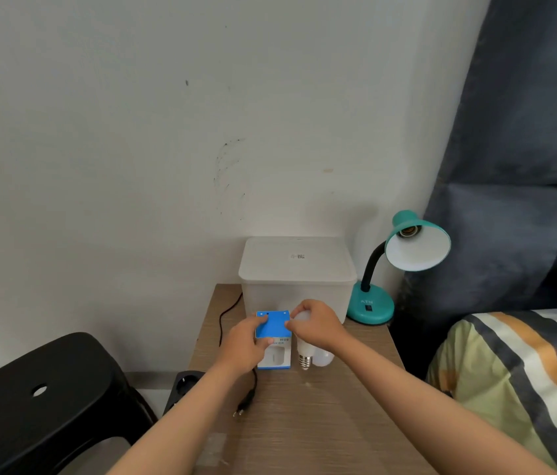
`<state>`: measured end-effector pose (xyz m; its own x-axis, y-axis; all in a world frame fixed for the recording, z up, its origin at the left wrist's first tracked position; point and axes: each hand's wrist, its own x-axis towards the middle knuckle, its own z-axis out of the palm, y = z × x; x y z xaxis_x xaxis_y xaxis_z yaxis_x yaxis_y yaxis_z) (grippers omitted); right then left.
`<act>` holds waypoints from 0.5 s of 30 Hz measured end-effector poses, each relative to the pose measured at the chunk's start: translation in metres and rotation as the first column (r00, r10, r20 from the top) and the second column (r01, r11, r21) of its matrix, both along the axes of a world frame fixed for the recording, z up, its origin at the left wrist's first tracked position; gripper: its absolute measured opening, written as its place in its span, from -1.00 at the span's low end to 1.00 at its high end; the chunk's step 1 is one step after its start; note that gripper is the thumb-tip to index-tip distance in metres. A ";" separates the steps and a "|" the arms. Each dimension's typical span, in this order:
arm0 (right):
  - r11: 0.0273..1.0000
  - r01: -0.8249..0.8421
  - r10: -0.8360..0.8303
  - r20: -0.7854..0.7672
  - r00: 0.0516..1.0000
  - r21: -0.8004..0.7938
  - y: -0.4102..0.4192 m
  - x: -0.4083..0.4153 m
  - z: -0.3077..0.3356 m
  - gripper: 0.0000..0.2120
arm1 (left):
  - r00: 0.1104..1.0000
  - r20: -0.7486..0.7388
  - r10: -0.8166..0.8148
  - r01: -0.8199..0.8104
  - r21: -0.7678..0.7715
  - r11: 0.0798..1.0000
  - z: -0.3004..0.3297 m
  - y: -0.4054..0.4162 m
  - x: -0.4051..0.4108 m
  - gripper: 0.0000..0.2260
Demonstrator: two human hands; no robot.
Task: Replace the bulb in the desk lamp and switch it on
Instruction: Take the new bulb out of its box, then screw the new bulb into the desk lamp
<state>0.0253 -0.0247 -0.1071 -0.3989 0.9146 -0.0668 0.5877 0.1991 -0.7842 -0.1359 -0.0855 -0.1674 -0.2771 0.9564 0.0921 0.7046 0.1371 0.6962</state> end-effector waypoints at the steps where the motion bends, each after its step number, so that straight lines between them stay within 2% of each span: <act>1: 1.000 -0.012 0.012 -0.005 1.000 -0.029 0.000 0.002 0.002 -0.84 | 1.000 -0.013 0.000 0.000 -0.009 1.000 0.001 0.000 0.001 -0.52; 3: 0.997 -0.030 0.028 -0.027 0.999 -0.067 0.002 0.008 0.004 -0.76 | 0.999 -0.036 -0.004 0.002 -0.032 0.999 0.003 -0.001 0.004 -0.49; 7: 0.999 -0.011 0.007 -0.085 0.996 -0.047 0.001 0.023 0.006 -0.64 | 0.993 -0.119 0.026 -0.035 -0.076 0.997 0.009 -0.003 0.009 -0.43; 12: 0.994 0.097 -0.108 -0.291 0.950 -0.052 0.002 0.056 0.011 -0.74 | 0.984 -0.171 0.048 -0.048 0.005 0.999 0.028 0.000 0.025 -0.47; 15: 0.977 0.136 -0.196 -0.444 0.874 -0.163 0.008 0.082 0.014 -0.73 | 0.993 -0.119 0.009 -0.001 0.063 0.998 0.041 0.005 0.040 -0.50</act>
<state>0.1077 -0.0166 -0.0929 -0.2555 0.9663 -0.0303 0.1754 0.0155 -0.9844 -0.0963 -0.0801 -0.1268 -0.2654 0.9464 0.1844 0.7823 0.0996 0.6149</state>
